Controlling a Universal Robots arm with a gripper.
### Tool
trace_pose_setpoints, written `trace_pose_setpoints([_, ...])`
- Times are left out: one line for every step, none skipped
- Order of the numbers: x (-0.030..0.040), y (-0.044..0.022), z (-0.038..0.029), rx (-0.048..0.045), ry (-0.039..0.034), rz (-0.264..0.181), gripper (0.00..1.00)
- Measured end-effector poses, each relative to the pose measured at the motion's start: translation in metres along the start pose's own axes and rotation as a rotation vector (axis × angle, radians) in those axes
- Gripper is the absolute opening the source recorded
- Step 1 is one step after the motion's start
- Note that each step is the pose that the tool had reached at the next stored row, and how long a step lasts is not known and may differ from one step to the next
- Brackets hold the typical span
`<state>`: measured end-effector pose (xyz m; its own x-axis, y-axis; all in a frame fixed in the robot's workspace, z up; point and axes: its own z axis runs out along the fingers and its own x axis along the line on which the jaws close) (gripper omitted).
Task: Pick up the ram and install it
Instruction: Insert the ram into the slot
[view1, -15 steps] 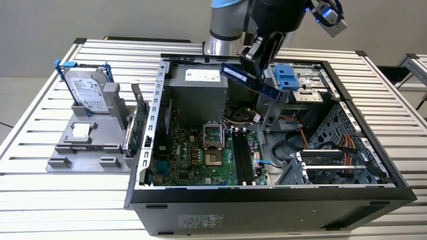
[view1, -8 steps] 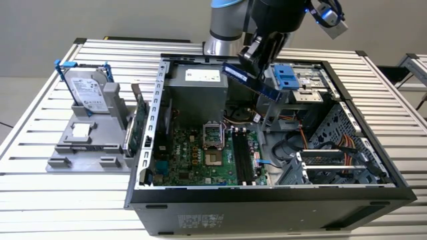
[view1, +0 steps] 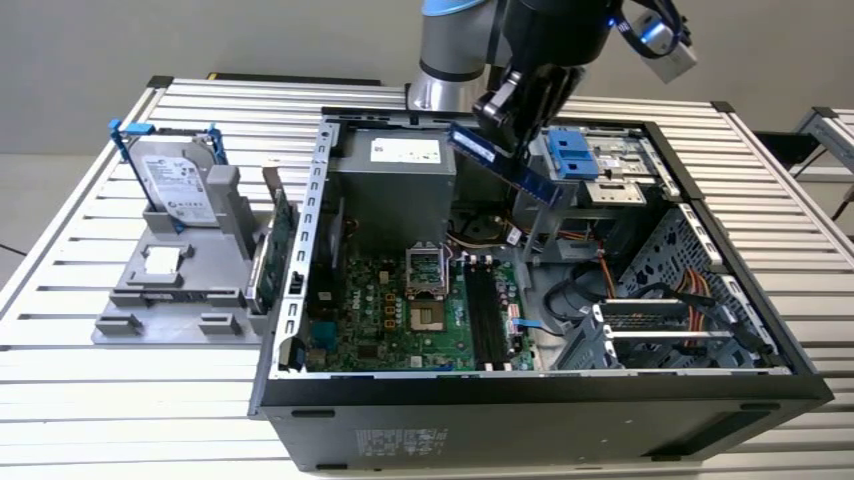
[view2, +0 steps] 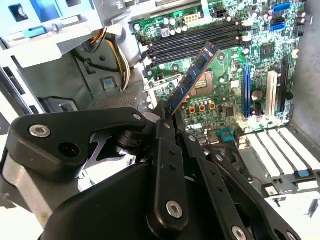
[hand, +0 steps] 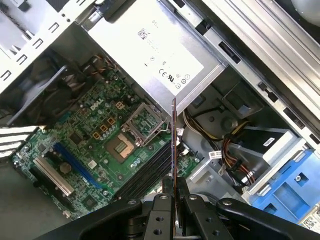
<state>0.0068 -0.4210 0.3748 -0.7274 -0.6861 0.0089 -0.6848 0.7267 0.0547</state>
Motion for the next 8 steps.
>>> trace_pose_setpoints([0.0000,-0.0001,0.0000,-0.0001,-0.0005,0.010,0.00])
trace_pose_setpoints([0.0001,-0.0001,0.0000,-0.0002,-0.0010,0.019,0.00])
trace_pose_setpoints([0.0001,-0.0001,0.0000,-0.0003,-0.0015,0.027,0.00])
trace_pose_setpoints([0.0001,-0.0002,0.0000,-0.0004,-0.0020,0.036,0.00])
trace_pose_setpoints([0.0001,-0.0002,0.0000,-0.0004,-0.0025,0.046,0.00])
trace_pose_setpoints([0.0001,-0.0002,0.0000,-0.0005,-0.0030,0.055,0.00])
trace_pose_setpoints([0.0001,-0.0003,0.0000,-0.0006,-0.0034,0.063,0.00])
trace_pose_setpoints([0.0001,-0.0003,0.0001,-0.0006,-0.0039,0.072,0.00])
